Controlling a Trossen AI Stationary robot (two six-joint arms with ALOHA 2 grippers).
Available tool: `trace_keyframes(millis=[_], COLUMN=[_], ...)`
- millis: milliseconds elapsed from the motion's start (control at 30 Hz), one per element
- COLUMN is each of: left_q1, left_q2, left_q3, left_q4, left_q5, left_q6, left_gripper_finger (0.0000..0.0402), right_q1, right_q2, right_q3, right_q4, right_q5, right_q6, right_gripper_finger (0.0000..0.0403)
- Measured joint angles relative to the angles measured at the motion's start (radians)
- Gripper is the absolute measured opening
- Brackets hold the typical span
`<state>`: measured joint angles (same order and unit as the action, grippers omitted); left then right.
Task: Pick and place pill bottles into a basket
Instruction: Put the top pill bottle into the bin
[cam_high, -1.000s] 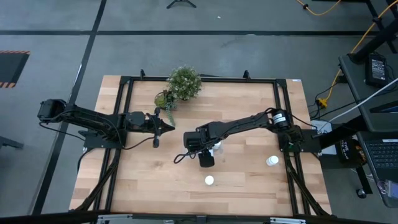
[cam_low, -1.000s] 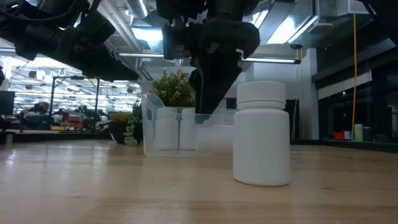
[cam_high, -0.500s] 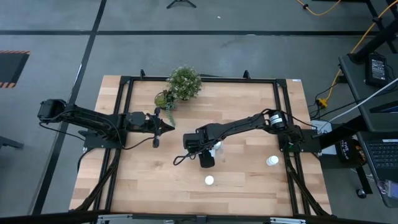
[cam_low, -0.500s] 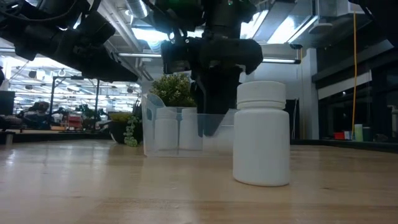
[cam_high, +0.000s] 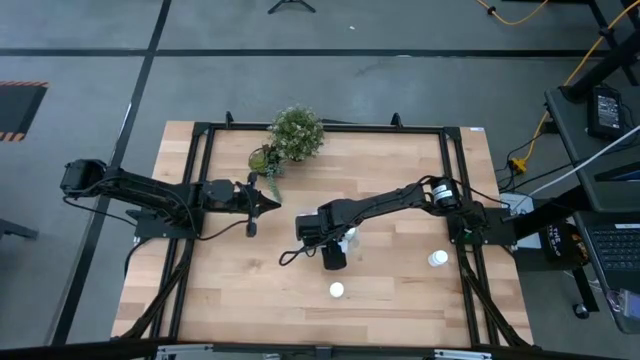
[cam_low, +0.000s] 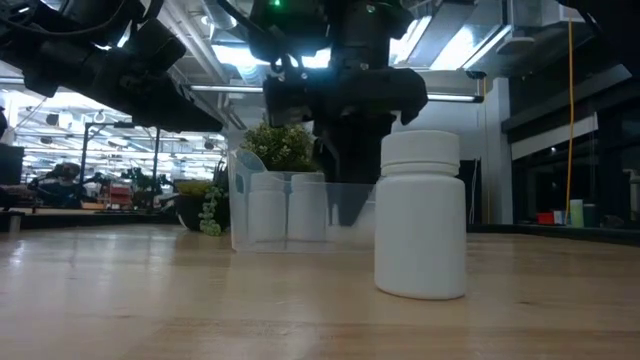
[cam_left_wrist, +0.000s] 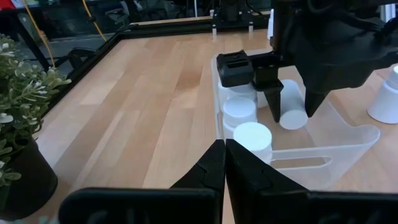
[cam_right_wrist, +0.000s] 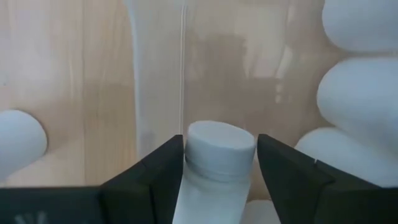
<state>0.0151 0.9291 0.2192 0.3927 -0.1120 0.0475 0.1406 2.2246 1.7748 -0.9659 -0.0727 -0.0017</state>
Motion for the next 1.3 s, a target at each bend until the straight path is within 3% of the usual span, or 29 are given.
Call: trace_keyframes(millis=[1300], left_q1=[0.000], left_q2=[0.000], left_q3=[0.000], left_q4=[-0.001], left_q5=[0.001], left_q6=[0.000], left_gripper_finger=[0.0006], right_q1=[0.000], right_q2=[0.023], right_q3=[0.001], right_q4=[-0.009], right_q5=[0.007], right_q6=[0.045], right_gripper_finger=[0.0205])
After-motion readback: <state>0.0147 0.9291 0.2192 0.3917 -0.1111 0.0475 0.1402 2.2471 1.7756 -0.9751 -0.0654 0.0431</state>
